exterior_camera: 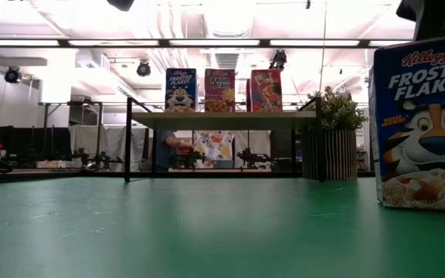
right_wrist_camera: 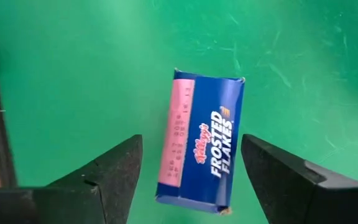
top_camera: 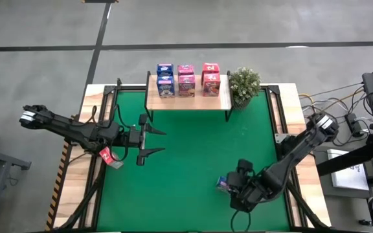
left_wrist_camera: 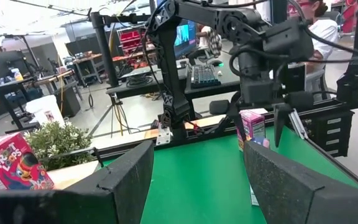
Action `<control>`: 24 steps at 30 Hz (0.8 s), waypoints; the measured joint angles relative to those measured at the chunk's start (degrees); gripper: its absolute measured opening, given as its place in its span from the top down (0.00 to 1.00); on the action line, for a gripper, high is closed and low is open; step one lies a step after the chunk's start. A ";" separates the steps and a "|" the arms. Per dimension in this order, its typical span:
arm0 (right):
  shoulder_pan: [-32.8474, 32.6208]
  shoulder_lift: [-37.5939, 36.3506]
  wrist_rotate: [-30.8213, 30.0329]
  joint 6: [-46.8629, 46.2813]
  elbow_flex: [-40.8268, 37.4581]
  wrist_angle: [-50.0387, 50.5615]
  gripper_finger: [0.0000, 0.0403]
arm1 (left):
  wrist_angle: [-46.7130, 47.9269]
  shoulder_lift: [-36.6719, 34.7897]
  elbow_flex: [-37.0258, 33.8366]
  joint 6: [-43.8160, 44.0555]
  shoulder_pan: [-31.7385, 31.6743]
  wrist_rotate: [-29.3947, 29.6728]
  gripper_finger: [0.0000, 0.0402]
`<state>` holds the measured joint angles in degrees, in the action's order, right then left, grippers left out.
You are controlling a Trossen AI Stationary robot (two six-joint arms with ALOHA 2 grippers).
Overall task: Stack cereal on shelf
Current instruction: Put the blue cereal box on the shelf aligned with the blue cereal boxes
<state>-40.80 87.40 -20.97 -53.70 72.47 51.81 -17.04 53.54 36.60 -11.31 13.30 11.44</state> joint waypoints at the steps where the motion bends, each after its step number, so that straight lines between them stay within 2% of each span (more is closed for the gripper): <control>1: 0.02 0.50 0.00 -0.32 0.00 0.17 0.34 | 0.01 0.00 0.00 0.01 0.00 0.00 0.42; 7: 0.04 2.29 0.00 -0.32 0.00 0.40 0.37 | -0.03 0.02 0.00 0.22 0.00 0.00 0.42; 18: 0.07 2.09 -0.06 0.14 0.00 0.29 0.58 | -0.07 0.04 0.00 0.65 -0.02 0.00 0.42; 24: 0.73 1.96 -0.02 0.78 0.60 0.35 0.64 | -0.04 0.04 0.00 0.66 -0.01 0.00 0.42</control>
<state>-40.06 89.37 -21.00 -52.92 73.07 52.16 -17.08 53.58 36.60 -10.66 13.29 11.44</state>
